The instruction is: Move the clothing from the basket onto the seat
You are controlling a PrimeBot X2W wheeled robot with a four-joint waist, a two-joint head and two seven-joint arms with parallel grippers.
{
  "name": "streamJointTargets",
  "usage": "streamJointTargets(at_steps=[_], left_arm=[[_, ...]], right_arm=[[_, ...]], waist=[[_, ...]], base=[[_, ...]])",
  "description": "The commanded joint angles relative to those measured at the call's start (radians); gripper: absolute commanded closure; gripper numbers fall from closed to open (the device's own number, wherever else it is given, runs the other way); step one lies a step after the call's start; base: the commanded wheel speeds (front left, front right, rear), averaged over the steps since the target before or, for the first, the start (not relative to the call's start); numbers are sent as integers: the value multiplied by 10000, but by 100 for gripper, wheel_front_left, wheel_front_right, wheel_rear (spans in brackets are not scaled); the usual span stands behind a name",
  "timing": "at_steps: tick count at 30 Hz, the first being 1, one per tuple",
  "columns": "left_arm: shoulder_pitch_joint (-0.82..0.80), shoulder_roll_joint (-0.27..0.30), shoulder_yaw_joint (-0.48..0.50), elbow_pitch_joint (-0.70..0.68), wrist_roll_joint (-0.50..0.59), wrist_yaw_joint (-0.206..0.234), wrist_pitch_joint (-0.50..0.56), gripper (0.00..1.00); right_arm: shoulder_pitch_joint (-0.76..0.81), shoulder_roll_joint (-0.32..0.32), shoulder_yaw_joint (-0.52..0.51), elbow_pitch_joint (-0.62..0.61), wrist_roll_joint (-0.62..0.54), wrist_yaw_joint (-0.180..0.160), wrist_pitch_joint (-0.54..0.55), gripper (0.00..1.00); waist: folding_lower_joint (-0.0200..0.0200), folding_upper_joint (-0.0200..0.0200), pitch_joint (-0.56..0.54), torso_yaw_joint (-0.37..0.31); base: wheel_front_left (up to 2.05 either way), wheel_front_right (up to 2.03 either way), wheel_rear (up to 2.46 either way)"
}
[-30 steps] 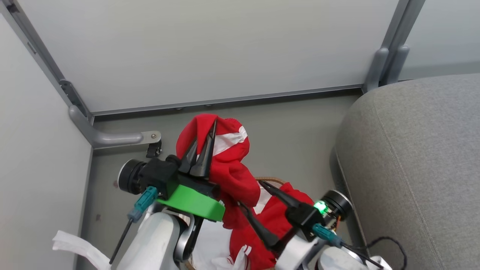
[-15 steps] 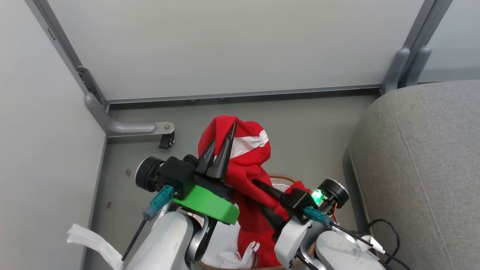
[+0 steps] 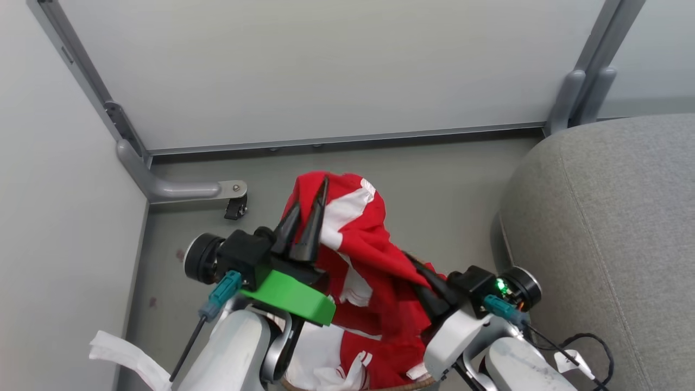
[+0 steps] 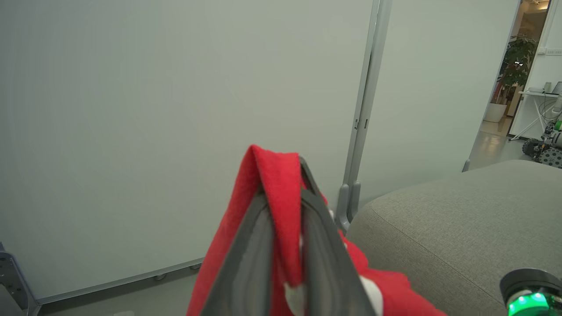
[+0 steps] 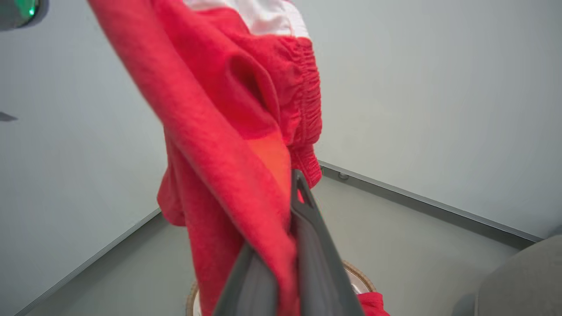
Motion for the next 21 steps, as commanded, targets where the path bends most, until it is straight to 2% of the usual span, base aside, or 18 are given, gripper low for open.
streamJointTargets(at_steps=[1,10,21], left_arm=[[150,20,94,104,86,18,-6,0],[667,39,599,643,669,-159,-4,0],[1195,30,1179,591,983,-296,-2,0]], right_arm=[[181,-51,-160,-182,10,-13,-48,100],[709,-48,-1118,-1688,188,-13,-50,100],[918,-46,-1555,-2503,66,-14,-50,100]], waist=[[0,0,-10,-109],[0,0,14,-1150],[0,0,230,-3352]], base=[[0,0,0],[0,0,0],[0,0,0]])
